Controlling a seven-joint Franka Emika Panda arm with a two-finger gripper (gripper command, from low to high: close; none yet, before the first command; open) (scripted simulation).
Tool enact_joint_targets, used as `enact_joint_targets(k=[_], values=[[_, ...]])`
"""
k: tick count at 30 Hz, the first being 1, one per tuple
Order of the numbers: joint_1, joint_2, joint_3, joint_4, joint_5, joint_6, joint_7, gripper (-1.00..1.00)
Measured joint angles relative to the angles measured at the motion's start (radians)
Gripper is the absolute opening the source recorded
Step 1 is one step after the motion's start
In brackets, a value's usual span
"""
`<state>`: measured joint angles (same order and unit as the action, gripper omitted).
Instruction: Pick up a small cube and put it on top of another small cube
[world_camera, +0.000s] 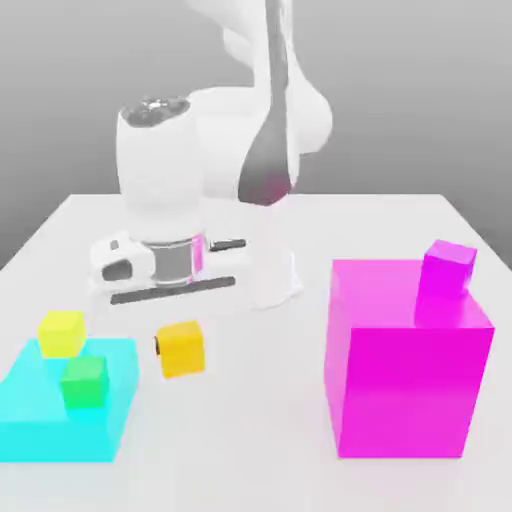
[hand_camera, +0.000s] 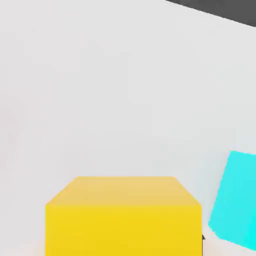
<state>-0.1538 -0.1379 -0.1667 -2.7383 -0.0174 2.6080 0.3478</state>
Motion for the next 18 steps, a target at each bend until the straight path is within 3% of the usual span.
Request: enact_joint_targets(k=[9,13,14,18], values=[[-0.123,-0.017,-0.053,0.153,-0.026,-0.174,0.343,-1.0],[-0.127,0.09,-0.063,0.145,0.007,-0.062,0.351,-1.0],[-0.125,0.122,-0.065,0.139,0.017,-0.025,0.345,1.0],[-0.124,0.122,-0.065,0.139,0.017,-0.025,0.345,1.0]])
